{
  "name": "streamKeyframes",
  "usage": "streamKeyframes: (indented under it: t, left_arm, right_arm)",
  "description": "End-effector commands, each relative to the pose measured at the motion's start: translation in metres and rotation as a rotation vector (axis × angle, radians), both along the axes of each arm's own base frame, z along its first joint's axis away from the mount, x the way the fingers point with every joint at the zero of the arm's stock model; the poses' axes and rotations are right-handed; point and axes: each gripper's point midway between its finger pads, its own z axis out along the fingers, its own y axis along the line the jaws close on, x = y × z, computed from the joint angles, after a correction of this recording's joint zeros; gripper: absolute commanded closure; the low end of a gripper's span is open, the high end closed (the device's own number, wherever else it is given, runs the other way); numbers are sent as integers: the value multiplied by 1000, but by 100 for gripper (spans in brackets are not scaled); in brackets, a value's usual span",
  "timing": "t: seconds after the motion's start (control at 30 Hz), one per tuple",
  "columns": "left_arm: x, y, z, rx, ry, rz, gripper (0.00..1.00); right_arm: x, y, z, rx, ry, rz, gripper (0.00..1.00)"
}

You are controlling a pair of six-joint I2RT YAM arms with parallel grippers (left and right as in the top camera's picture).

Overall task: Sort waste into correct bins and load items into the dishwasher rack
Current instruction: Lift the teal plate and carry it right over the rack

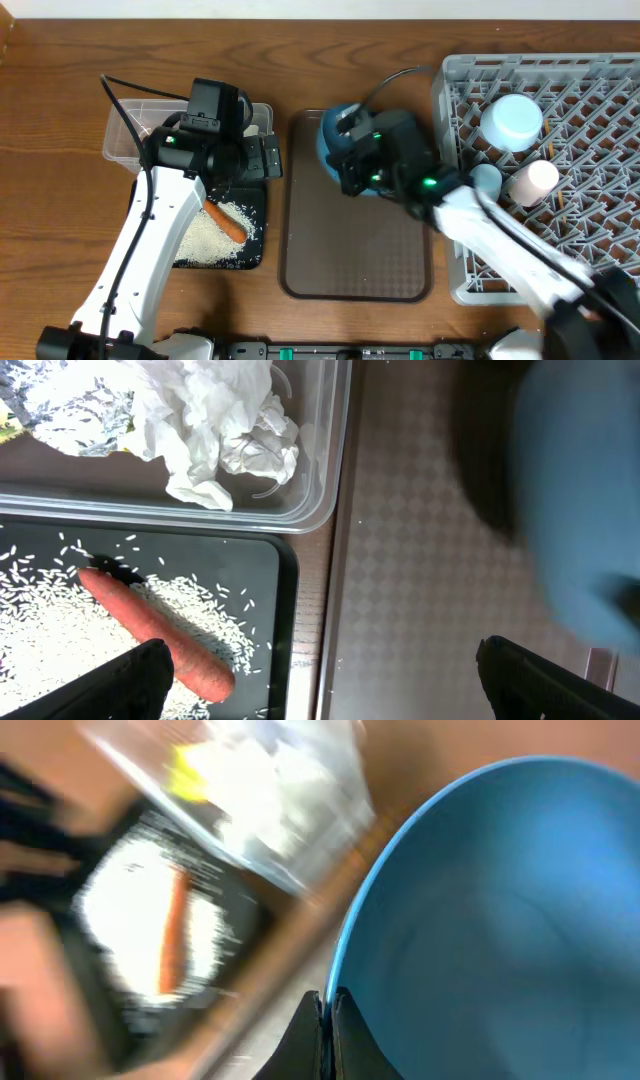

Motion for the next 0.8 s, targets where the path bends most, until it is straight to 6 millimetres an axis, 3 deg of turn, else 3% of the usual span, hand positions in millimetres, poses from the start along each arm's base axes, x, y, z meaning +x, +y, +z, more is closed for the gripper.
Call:
streamKeyframes:
  t: [0.0,0.2,0.33,0.57,0.77]
  left_arm:
    - [-1,3,-4,13,11,2,0]
    - [-1,3,-4,13,11,2,0]
    - [-1,3,-4,13,11,2,0]
    - [-1,3,-4,13,11,2,0]
    - [-1,3,-4,13,11,2,0]
  right_arm:
    - [-13,-14,60,120,-73,26,99]
    - [-23,-84,140,182,-242,-118,99]
    - [-28,-144,169,152,-355,-255,99]
    - [-33,-239,167,65,-363,-507,99]
    - [-34,-292,169,91,-382,-557,99]
